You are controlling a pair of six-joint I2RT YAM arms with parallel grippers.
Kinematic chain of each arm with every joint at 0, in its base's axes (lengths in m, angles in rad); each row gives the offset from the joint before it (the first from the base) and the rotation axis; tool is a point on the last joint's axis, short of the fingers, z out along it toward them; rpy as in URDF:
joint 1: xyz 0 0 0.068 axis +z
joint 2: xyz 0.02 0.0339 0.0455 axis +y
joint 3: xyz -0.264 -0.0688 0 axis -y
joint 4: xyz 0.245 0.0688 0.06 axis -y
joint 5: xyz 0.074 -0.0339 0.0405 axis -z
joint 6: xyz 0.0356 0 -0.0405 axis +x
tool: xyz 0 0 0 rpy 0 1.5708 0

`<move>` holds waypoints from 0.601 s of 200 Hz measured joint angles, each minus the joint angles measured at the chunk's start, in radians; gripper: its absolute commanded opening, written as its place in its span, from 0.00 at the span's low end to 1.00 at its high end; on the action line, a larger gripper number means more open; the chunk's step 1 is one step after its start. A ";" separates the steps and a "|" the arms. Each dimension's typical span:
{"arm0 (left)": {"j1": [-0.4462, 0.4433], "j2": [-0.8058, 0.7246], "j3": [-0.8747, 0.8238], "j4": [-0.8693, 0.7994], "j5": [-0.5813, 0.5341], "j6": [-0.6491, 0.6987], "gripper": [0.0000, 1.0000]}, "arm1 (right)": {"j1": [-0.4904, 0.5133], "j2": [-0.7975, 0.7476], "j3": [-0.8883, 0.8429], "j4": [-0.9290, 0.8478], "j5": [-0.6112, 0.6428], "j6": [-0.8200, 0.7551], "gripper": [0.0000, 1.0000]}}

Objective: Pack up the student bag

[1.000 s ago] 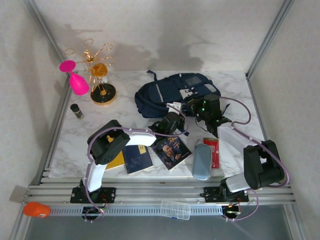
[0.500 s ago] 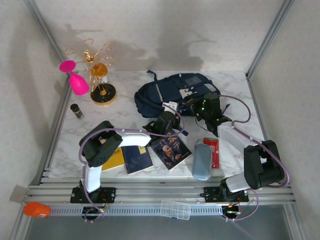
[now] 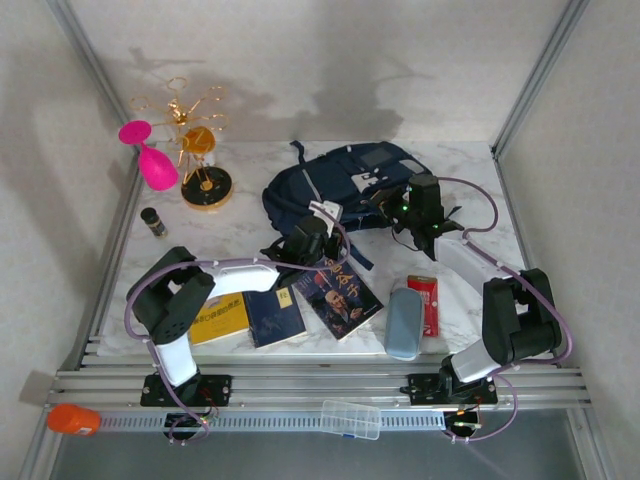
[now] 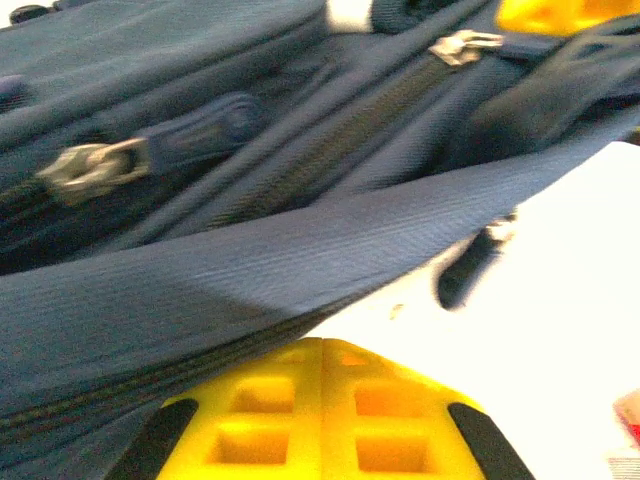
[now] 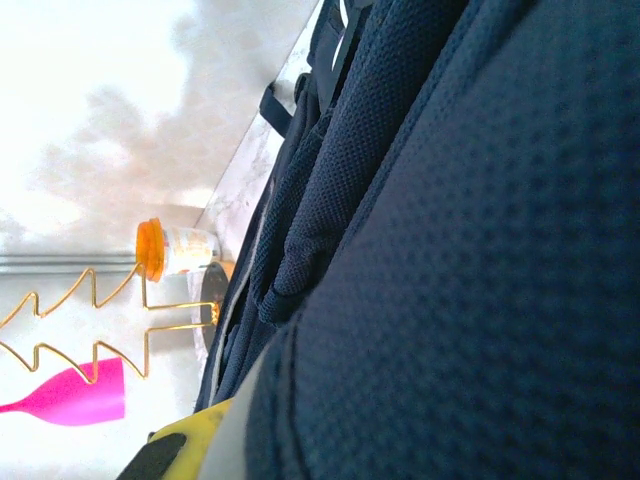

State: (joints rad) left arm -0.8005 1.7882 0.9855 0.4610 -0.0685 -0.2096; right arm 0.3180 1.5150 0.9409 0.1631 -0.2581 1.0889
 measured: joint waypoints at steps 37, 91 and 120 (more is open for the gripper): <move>-0.071 0.080 0.021 0.107 -0.039 -0.008 0.35 | 0.007 0.000 0.000 -0.003 0.002 0.007 0.02; -0.090 0.207 0.117 0.182 -0.172 -0.011 0.42 | 0.024 0.000 0.000 -0.002 0.008 0.026 0.02; -0.090 0.242 0.169 0.194 -0.246 -0.016 0.35 | 0.026 -0.002 0.000 0.008 0.020 0.034 0.02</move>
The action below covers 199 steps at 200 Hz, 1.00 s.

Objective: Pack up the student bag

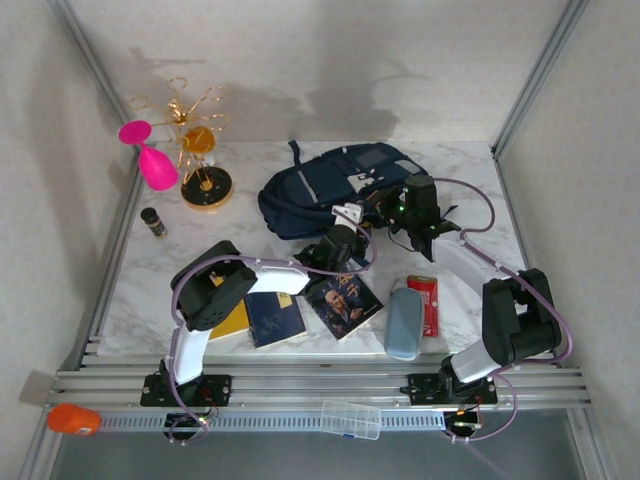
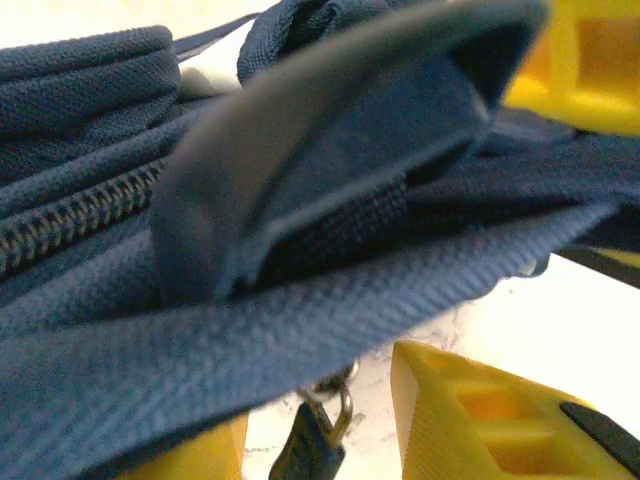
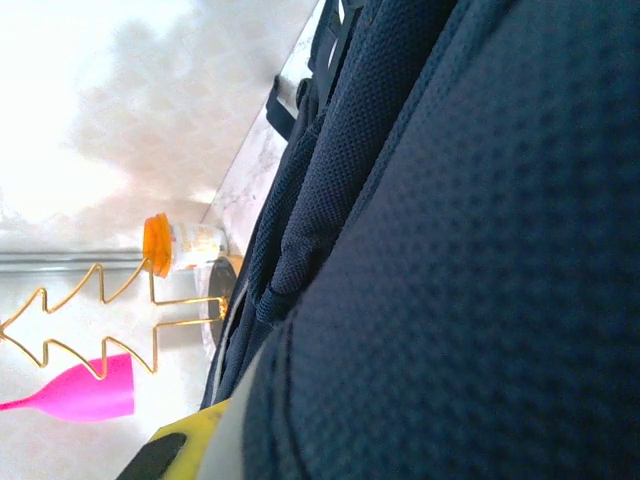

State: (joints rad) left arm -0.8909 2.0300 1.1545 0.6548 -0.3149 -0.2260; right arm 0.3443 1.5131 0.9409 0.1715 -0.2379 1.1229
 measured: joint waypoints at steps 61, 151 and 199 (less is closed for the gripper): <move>0.005 0.024 0.054 -0.002 -0.049 -0.005 0.00 | 0.001 -0.005 -0.001 0.020 0.002 0.011 0.02; 0.022 -0.078 -0.034 -0.060 0.032 0.005 0.00 | -0.007 -0.019 0.000 -0.012 -0.015 0.005 0.02; 0.076 -0.199 -0.110 -0.150 0.193 0.002 0.00 | -0.029 -0.027 0.010 -0.028 -0.048 -0.009 0.02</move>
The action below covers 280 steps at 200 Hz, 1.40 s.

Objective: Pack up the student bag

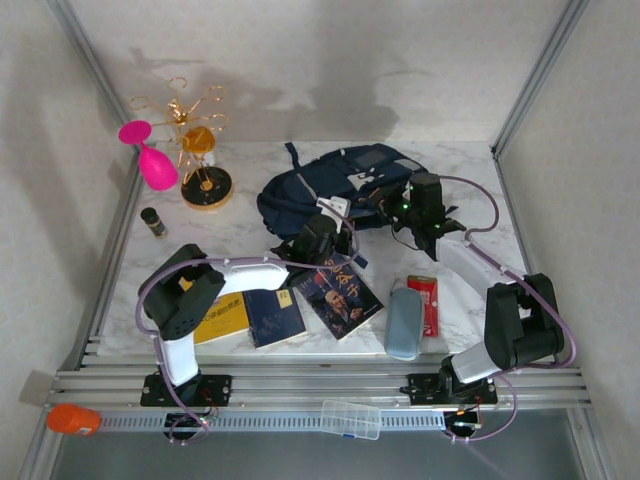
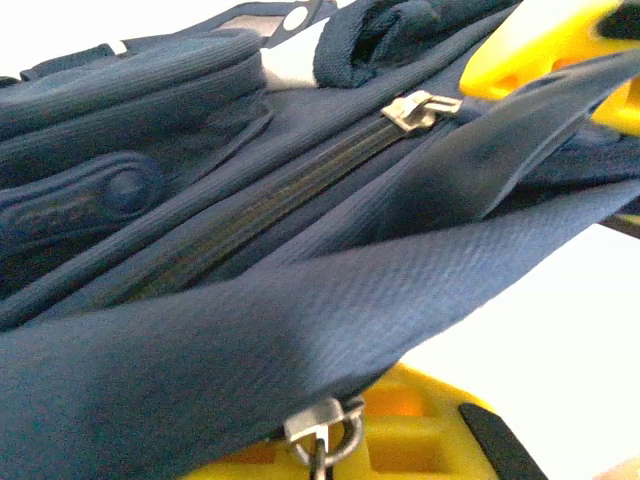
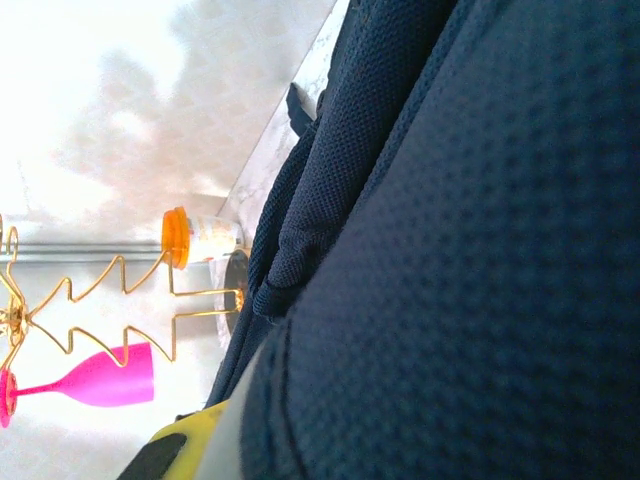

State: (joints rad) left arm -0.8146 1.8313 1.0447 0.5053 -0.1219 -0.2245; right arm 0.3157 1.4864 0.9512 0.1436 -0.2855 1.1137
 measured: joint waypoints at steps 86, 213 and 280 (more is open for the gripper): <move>0.097 -0.158 -0.067 -0.169 0.189 0.047 0.00 | -0.037 0.039 0.095 -0.090 -0.089 -0.073 0.08; 0.088 -0.040 0.088 -0.351 0.259 -0.047 0.00 | -0.111 -0.051 0.060 -0.229 -0.109 -0.097 0.99; 0.039 0.003 0.131 -0.392 0.238 -0.088 0.00 | 0.061 0.042 -0.114 0.047 -0.127 0.231 0.78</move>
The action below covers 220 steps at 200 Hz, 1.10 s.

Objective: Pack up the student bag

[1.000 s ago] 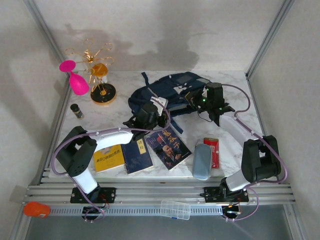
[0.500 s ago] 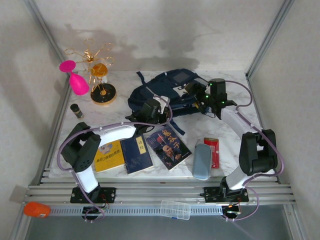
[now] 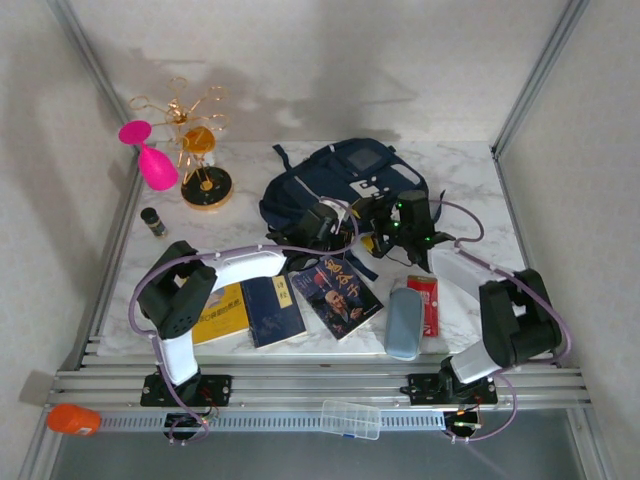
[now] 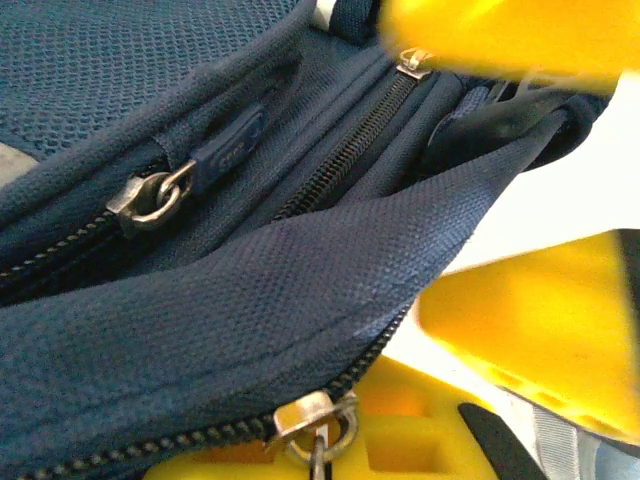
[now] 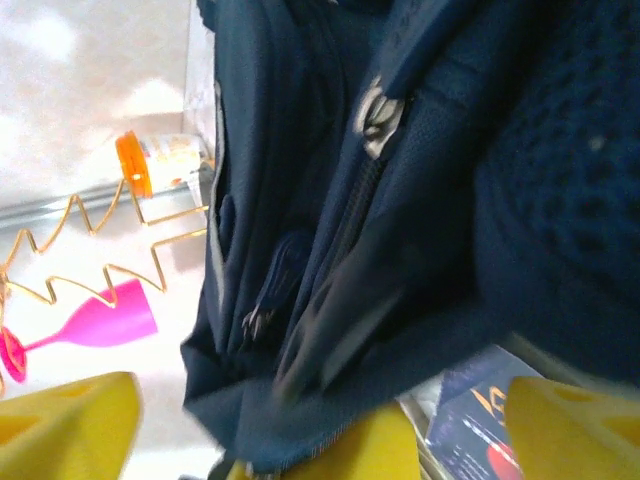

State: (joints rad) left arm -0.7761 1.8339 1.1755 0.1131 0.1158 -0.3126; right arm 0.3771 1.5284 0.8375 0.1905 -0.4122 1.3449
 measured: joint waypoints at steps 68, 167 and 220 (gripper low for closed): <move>-0.001 0.000 0.026 -0.046 -0.029 -0.003 0.00 | -0.001 0.135 0.077 0.087 0.033 0.009 0.11; 0.079 -0.266 -0.121 -0.127 0.044 0.029 0.00 | -0.130 0.159 0.326 -0.254 -0.320 -0.462 0.00; 0.119 -0.267 -0.127 -0.162 0.099 0.029 0.00 | -0.145 0.209 0.377 -0.330 -0.295 -0.528 0.44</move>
State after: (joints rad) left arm -0.6567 1.5665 1.0485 -0.0486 0.2146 -0.2832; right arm 0.2321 1.7370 1.2144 -0.1394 -0.7071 0.8165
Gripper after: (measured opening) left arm 0.062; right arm 0.323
